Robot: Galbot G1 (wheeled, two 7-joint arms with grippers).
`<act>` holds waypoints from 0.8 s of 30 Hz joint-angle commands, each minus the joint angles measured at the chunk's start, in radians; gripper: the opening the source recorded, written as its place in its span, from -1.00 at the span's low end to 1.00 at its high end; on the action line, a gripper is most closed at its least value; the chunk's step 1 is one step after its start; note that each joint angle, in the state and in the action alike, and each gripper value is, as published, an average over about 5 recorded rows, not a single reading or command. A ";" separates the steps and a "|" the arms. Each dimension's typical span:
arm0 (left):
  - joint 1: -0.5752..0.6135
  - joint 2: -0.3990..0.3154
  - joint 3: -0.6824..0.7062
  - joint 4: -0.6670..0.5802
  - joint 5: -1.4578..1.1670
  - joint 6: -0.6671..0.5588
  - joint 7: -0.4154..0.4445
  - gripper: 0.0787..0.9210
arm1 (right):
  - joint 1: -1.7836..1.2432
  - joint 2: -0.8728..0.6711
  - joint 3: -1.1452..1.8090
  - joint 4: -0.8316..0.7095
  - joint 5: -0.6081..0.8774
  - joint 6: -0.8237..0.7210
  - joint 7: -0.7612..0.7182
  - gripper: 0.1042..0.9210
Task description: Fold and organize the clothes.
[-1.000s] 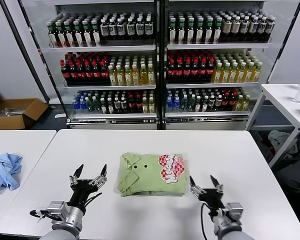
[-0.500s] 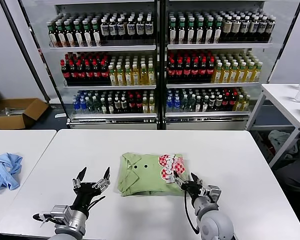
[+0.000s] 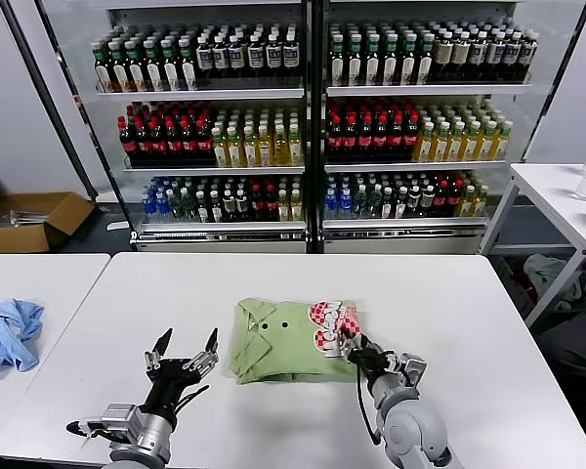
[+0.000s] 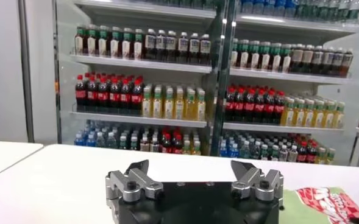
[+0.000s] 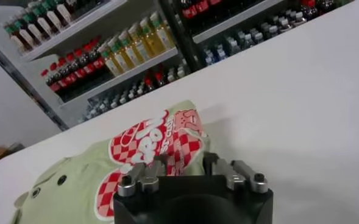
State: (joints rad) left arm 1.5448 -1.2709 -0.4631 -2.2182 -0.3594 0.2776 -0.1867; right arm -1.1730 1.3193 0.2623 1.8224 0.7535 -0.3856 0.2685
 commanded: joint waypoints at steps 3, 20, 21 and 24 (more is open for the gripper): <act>0.009 -0.017 0.000 -0.002 0.001 0.000 0.000 0.77 | 0.027 -0.048 -0.002 -0.050 -0.007 0.055 -0.052 -0.42; 0.025 -0.034 0.013 -0.033 0.015 -0.004 0.004 0.77 | 0.000 -0.237 0.116 -0.019 -0.161 0.104 -0.133 -0.98; 0.024 -0.035 0.013 -0.034 0.017 -0.004 0.005 0.77 | -0.008 -0.247 0.118 -0.002 -0.182 0.111 -0.135 -0.98; 0.022 -0.042 0.015 -0.035 0.021 -0.003 0.007 0.77 | -0.049 -0.267 0.135 0.050 -0.262 0.153 -0.142 -0.94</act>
State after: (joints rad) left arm 1.5681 -1.3059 -0.4501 -2.2495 -0.3440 0.2739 -0.1814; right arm -1.1732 1.1612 0.3383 1.7902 0.6871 -0.3002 0.1692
